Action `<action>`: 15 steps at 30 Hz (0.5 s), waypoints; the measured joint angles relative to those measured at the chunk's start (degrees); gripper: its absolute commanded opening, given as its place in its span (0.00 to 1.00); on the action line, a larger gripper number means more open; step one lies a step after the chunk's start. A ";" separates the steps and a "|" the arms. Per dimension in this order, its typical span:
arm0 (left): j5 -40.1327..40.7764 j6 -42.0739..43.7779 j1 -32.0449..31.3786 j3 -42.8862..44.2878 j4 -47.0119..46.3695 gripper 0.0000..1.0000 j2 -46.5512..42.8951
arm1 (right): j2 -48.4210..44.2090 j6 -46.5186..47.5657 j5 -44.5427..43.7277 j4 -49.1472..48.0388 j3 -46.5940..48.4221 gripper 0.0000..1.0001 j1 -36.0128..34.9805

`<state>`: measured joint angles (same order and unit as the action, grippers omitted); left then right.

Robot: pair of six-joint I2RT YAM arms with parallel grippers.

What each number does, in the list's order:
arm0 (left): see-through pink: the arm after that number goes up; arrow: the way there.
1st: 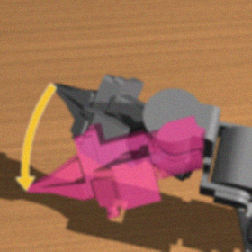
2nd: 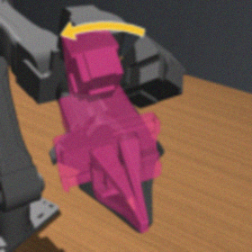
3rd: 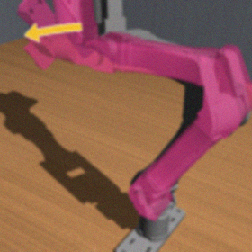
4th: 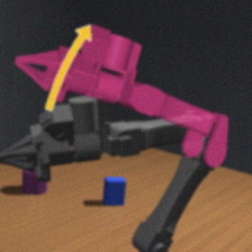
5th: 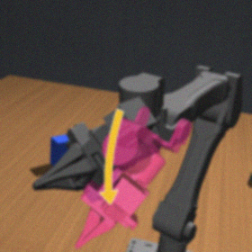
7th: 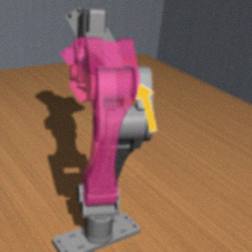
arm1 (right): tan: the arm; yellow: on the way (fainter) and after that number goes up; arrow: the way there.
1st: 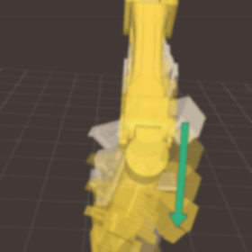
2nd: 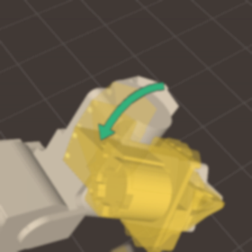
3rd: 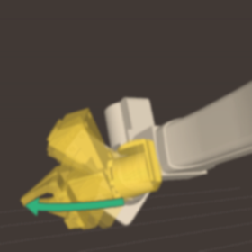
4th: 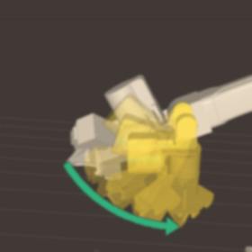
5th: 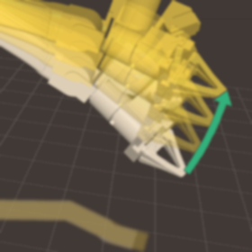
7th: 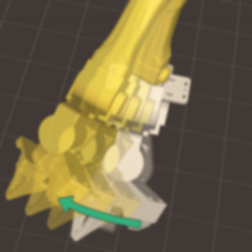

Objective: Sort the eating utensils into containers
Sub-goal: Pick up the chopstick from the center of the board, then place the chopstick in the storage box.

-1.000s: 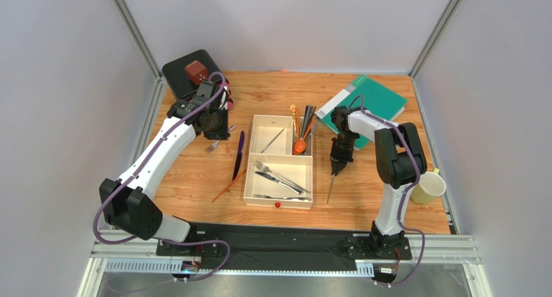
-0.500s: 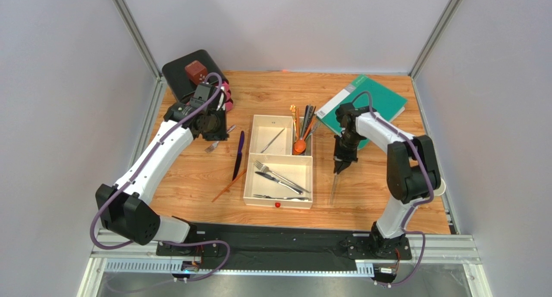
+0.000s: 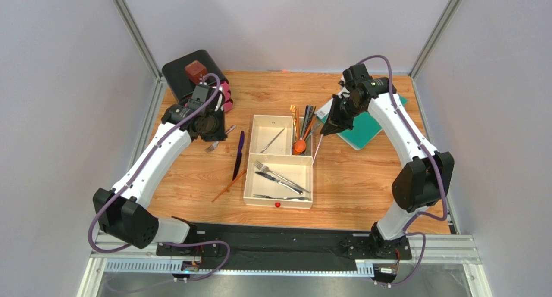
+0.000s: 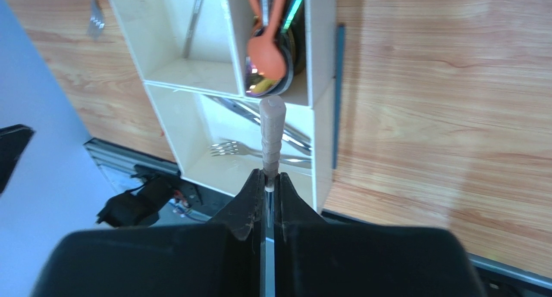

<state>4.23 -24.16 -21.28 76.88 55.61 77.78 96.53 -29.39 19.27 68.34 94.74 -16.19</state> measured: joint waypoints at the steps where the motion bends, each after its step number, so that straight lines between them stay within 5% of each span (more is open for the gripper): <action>1: 0.11 0.00 0.00 0.00 0.00 0.19 -0.31 | 0.46 -0.74 1.07 -0.07 0.96 0.00 -0.33; 15: 1.88 -0.63 0.00 -3.17 1.01 0.18 -5.42 | 18.12 -19.45 5.40 -10.56 11.30 0.00 -12.22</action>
<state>6.11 -24.80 -21.28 73.71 56.62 72.36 114.65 -48.84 24.67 57.78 106.04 -28.40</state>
